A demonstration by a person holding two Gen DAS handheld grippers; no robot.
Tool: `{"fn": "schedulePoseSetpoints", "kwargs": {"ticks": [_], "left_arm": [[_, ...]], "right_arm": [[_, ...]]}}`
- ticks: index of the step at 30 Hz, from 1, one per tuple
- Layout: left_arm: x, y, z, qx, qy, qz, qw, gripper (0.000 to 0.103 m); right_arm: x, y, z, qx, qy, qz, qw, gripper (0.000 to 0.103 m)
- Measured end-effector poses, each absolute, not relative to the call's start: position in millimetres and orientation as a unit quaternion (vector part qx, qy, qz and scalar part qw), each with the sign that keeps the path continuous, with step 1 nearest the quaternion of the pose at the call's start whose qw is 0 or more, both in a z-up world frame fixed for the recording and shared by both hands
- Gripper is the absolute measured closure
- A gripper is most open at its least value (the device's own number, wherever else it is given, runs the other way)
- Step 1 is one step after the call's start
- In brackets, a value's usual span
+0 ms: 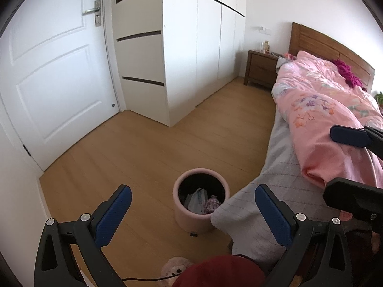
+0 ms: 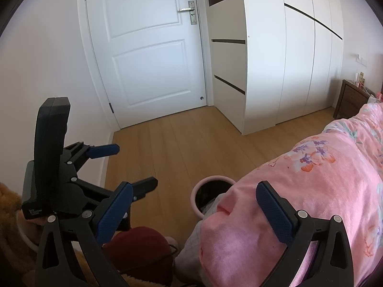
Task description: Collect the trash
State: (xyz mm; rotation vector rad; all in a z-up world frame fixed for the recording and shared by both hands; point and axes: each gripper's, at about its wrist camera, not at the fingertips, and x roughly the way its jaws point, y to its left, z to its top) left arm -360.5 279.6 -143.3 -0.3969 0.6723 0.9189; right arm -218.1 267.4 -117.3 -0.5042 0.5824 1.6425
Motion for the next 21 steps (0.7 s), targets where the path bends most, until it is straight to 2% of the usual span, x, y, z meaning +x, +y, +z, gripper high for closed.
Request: {"fn": "schedulePoseSetpoints", "kwargs": {"ticks": [21], "left_arm": [[-363.3,278.5,-144.2,-0.216,0.308,0.393,0.839,0.000]], "right_arm": [[-219.9,264.8,-119.0,-0.221,0.251,0.715,0.614,0.001]]}}
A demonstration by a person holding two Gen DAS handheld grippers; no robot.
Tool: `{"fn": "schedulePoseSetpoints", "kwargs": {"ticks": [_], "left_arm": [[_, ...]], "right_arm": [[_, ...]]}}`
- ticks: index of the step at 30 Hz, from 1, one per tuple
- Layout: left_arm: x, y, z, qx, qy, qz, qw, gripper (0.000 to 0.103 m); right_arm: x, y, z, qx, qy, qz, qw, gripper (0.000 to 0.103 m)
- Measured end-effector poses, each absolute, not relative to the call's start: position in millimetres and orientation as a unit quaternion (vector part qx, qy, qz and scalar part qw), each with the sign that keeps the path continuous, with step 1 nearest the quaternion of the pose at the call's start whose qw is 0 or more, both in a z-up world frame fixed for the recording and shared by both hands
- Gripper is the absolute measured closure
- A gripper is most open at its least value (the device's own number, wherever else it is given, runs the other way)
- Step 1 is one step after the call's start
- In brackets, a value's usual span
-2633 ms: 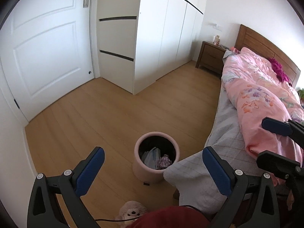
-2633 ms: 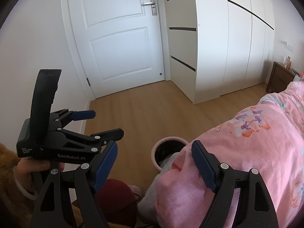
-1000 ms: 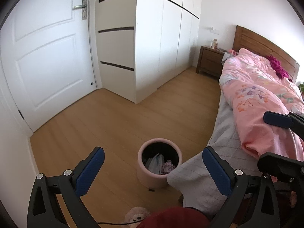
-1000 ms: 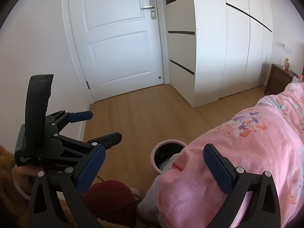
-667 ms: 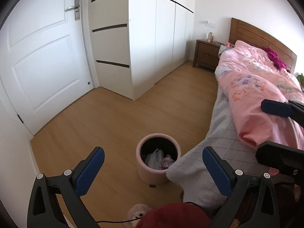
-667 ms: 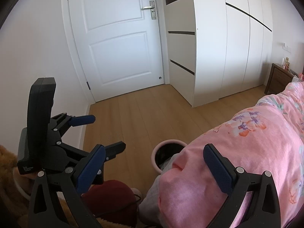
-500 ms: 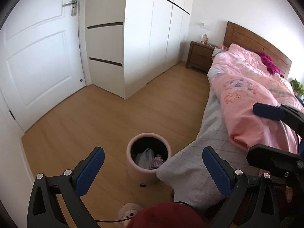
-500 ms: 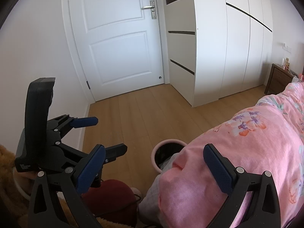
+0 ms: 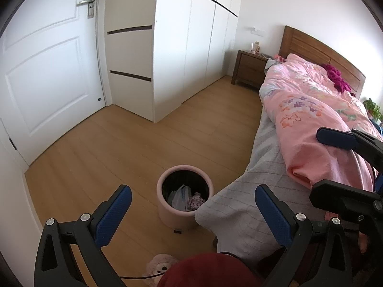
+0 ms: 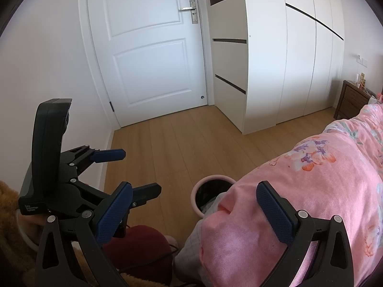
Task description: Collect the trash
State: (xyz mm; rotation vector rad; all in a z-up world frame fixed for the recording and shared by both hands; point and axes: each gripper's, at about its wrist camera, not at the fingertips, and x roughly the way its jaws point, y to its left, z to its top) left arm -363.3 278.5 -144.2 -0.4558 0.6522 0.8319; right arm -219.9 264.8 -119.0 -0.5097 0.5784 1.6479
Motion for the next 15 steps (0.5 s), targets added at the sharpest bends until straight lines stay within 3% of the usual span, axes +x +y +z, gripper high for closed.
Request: {"fn": "schedulePoseSetpoints", "kwargs": {"ticks": [15], "left_arm": [[-364.9,275.5,-139.3,-0.189,0.310,0.384,0.849,0.000]], "right_arm": [[-216.7,262.3,-118.7,-0.221,0.250,0.719,0.609,0.000]]}}
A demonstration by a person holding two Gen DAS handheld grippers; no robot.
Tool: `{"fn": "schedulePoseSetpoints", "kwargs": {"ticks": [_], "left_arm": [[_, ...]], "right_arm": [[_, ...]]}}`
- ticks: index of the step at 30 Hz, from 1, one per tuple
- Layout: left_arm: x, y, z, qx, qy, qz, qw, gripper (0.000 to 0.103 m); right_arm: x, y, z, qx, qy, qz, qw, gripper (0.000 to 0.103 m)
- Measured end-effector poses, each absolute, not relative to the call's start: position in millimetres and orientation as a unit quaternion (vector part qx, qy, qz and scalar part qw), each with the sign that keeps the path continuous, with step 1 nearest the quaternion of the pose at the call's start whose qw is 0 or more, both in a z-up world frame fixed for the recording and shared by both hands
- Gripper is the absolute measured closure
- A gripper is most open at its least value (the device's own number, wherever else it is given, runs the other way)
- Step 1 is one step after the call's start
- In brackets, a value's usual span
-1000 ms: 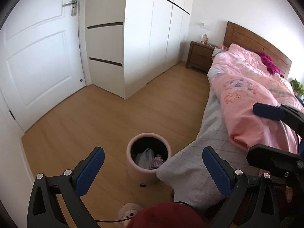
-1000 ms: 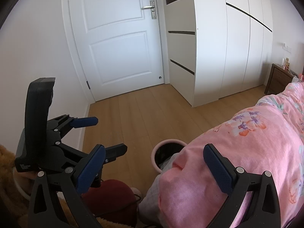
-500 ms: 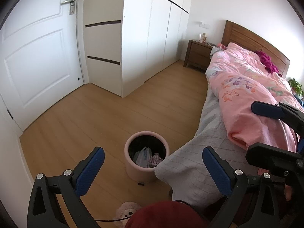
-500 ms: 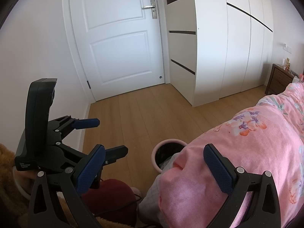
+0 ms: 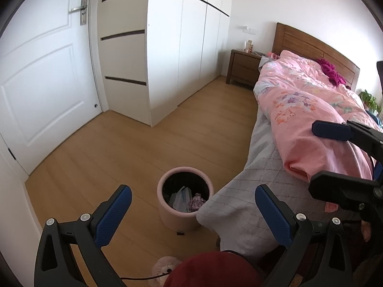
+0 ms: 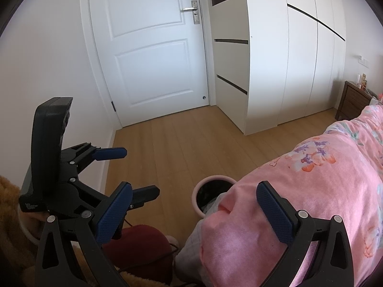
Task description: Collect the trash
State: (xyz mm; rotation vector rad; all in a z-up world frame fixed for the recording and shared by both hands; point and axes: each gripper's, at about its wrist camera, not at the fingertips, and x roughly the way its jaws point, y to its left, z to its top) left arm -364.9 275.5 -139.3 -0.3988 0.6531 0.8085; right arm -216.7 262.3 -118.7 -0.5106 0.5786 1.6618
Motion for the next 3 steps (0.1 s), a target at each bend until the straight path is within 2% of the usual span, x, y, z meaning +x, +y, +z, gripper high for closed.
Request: {"fn": "schedulePoseSetpoints", "kwargs": {"ticks": [3], "left_arm": [[-364.1,274.4,-138.5,-0.184,0.309,0.386,0.850,0.000]], "right_arm": [[-216.7,262.3,-118.7,-0.222,0.250,0.719,0.609,0.000]]}}
